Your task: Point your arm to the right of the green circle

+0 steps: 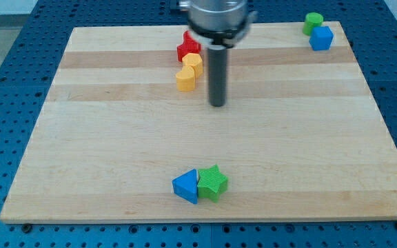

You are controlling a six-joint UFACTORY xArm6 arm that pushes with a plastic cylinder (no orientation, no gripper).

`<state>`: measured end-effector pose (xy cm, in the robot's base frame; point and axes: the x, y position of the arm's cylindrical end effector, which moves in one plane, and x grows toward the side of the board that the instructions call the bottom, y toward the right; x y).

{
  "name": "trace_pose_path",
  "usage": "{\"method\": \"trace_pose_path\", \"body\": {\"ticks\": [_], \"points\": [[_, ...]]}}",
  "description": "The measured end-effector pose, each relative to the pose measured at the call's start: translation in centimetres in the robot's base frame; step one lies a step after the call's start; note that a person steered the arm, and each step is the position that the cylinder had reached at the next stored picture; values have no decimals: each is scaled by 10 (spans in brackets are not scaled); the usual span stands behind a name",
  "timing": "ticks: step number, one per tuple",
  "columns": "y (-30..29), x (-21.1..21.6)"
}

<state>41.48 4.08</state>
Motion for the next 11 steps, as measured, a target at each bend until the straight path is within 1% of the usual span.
{"method": "trace_pose_path", "body": {"ticks": [2,3,4,5,6,7,8,9,10,11], "points": [[36,0],[136,-1],[231,-43],[302,-110],[304,-128],[304,-206],[304,-223],[293,-224],[273,-223],[227,-223]]}}
